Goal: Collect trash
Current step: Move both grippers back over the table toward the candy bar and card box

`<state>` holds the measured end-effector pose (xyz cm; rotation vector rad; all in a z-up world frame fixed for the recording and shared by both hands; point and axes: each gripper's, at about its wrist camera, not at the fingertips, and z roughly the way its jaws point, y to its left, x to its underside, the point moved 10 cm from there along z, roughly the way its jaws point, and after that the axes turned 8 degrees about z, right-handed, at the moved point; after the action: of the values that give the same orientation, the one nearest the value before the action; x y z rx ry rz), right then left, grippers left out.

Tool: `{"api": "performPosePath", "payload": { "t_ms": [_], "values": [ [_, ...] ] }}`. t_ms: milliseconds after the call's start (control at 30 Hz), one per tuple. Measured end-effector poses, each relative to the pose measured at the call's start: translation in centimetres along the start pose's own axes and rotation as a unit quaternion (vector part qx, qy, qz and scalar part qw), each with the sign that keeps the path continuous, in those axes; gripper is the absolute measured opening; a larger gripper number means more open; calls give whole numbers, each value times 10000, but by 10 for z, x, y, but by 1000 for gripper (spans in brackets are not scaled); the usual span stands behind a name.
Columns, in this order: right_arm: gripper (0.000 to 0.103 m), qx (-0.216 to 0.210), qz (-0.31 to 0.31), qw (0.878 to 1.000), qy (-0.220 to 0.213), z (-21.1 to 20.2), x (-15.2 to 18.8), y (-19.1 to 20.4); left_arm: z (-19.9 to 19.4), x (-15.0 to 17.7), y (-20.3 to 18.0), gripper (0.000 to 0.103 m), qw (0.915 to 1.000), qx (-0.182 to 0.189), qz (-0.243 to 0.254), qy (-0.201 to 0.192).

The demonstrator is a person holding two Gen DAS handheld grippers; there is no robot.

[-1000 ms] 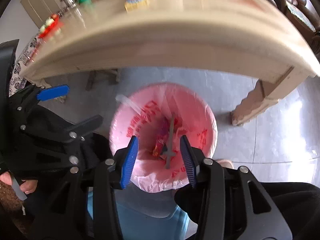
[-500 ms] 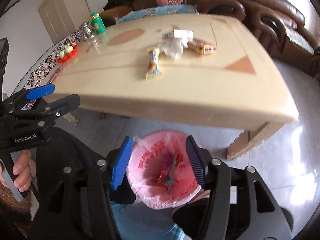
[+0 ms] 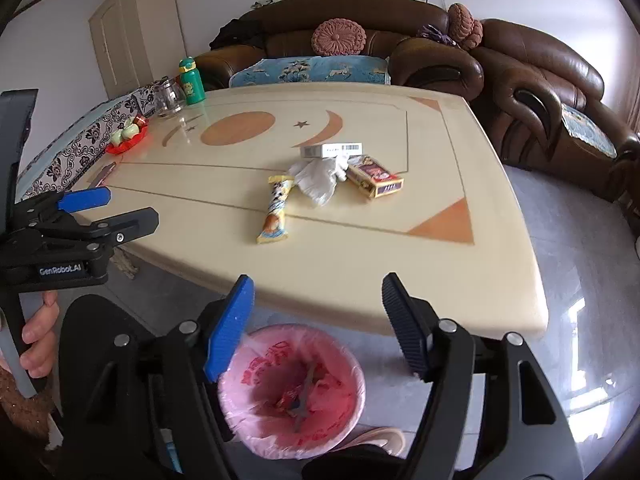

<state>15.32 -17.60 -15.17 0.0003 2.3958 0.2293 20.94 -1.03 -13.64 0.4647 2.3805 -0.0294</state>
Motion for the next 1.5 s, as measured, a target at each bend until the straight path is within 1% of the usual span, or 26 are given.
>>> {"api": "performPosePath", "payload": {
  "t_ms": [100,200,300,433,667,833,867,900,967,1000,1067,1200,1300,1367,1400,1500],
  "values": [
    [66,38,-135,9999,-8,10,-13,-9,17,-6,-2,95,9999,12,-102,83],
    [66,-61,-229,9997,77,23,-25,-16,39,-10,-5,95,9994,104,-257,221],
    [66,-201,-310,9992,166,39,-41,-25,58,-12,-7,95,9988,91,-334,335],
    [66,-317,-471,9980,290,59,-60,-34,78,-16,-6,95,9979,-137,-442,444],
    [67,-507,-661,9957,407,84,-87,-44,89,-30,-4,95,9962,-408,-630,451],
    [68,-599,-807,9937,502,99,-96,-48,93,-39,-5,95,9954,-421,-672,528],
    [70,-606,-844,9932,529,103,-98,-50,97,-41,-5,95,9953,-403,-687,556],
    [75,-599,-868,9929,550,107,-100,-51,99,-41,-5,95,9952,-382,-689,574],
    [79,-703,-908,9916,599,114,-104,-54,108,-42,-7,95,9951,-400,-688,593],
    [79,-781,-932,9904,651,121,-105,-55,115,-43,-6,95,9947,-463,-680,622],
    [79,-787,-970,9897,699,131,-108,-58,127,-43,-7,95,9945,-438,-693,654],
    [79,-781,-1116,9856,1000,168,-112,-65,155,-42,-8,95,9927,-426,-777,818],
    [79,-945,-1158,9806,1265,194,-111,-66,176,-39,-9,95,9903,-321,-908,998],
    [79,-1061,-1131,9774,1438,207,-110,-66,183,-37,-9,95,9891,-287,-975,1066],
    [79,-1066,-1140,9759,1523,215,-109,-67,186,-36,-8,95,9887,-288,-991,1084],
    [79,-1007,-1254,9739,1603,229,-110,-69,195,-34,-4,95,9877,-330,-1045,1115]
  ]
}}
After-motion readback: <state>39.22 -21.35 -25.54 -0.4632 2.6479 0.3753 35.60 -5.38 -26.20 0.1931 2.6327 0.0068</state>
